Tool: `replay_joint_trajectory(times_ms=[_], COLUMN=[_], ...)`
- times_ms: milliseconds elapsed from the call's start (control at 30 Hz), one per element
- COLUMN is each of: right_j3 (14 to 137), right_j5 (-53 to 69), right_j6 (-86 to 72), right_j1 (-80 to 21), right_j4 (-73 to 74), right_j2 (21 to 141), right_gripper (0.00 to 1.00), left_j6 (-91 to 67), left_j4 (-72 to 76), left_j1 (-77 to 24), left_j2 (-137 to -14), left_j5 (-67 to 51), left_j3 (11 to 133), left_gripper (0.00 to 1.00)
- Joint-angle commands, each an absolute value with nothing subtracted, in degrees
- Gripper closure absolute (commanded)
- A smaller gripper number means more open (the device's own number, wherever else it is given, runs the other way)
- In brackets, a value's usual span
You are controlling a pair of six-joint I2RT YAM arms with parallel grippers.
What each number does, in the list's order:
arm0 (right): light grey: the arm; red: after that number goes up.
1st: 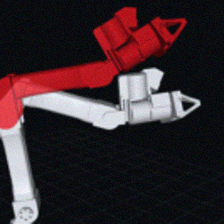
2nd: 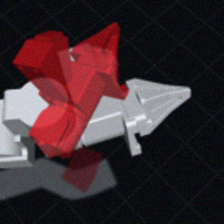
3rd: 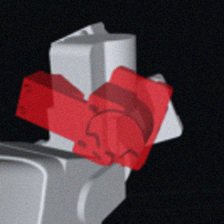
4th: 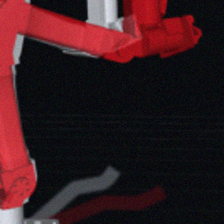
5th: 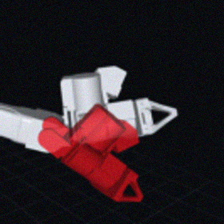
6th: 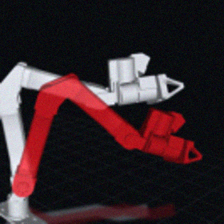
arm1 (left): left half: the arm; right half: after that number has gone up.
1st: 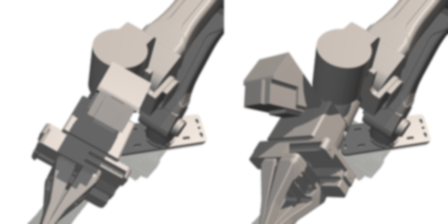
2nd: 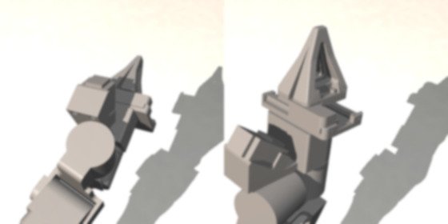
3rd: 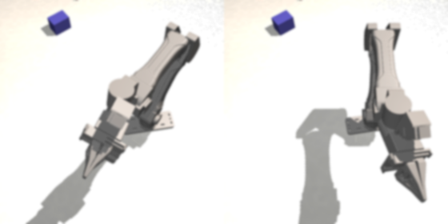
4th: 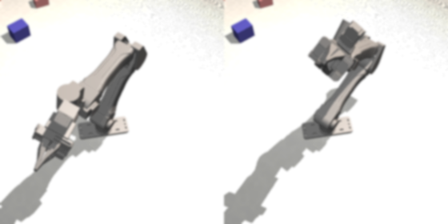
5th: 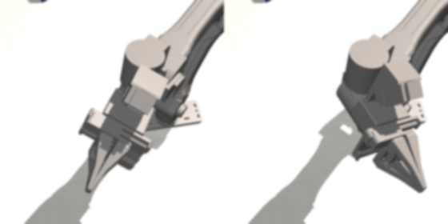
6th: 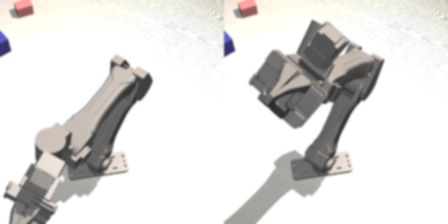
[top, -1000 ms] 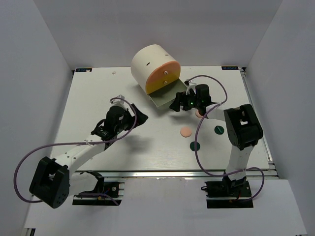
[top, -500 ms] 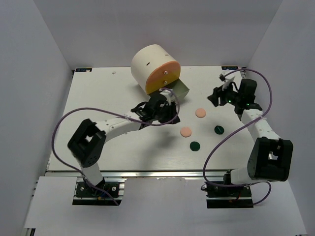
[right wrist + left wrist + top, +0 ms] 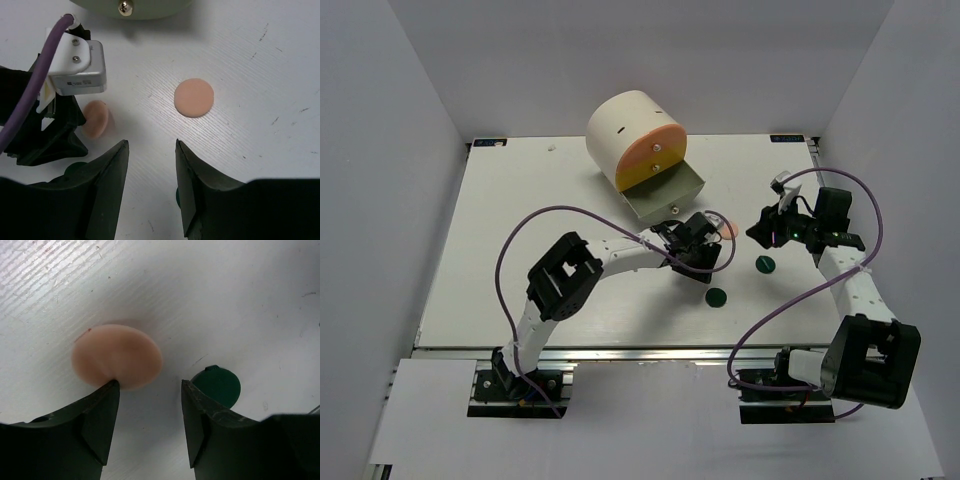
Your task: Organize the makeup
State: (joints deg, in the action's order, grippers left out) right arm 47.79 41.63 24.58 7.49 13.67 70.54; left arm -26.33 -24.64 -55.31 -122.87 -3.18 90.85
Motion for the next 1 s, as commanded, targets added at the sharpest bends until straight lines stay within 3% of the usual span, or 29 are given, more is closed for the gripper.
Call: replay_joint_trajectory(times_ms=[0,233,400,633,667,733,767,900,967], right_j3=[47.8,48.4,48.6,47.9,47.6,47.1,46.9,46.4,46.0], right_j5=[43.8,44.4,44.5,44.1,44.1,43.8,43.6,42.8,42.4], right_j6=[24.7,23.6,22.9,23.3,23.6,24.1,24.2,25.2,26.2], right_j1=[7.7,7.8,7.9,8.0,8.2,8.2,8.2,8.1,8.2], right_j4=[14.2,13.8,13.4,14.1,14.3,14.6,14.9,15.4,15.2], right_j2=[69.6,70.5,70.9,70.0,69.8,69.3,69.0,67.9,67.4], right_gripper=[0.52,0.52,0.52,0.52,0.52,0.52,0.52,0.5,0.4], left_j6=[-25.1,-25.7,-26.0,-25.8,-25.8,-25.8,-25.8,-26.4,-26.5], left_j4=[-29.5,-29.7,-30.2,-30.2,-30.1,-29.4,-29.3,-27.1,-25.4], left_j1=[-55.8,-56.1,-56.2,-56.2,-56.2,-56.2,-56.2,-56.2,-56.1], left_j2=[-123.1,-124.8,-127.1,-129.4,-129.2,-128.4,-128.1,-123.9,-120.4], left_j5=[3.9,8.3,10.9,11.3,11.1,10.8,10.7,10.5,11.7], left_j3=[95.3,95.2,95.5,97.2,97.2,96.9,96.8,95.5,94.8], left_gripper=[0.37,0.37,0.45,0.71,0.82,0.91,1.0,1.0,1.0])
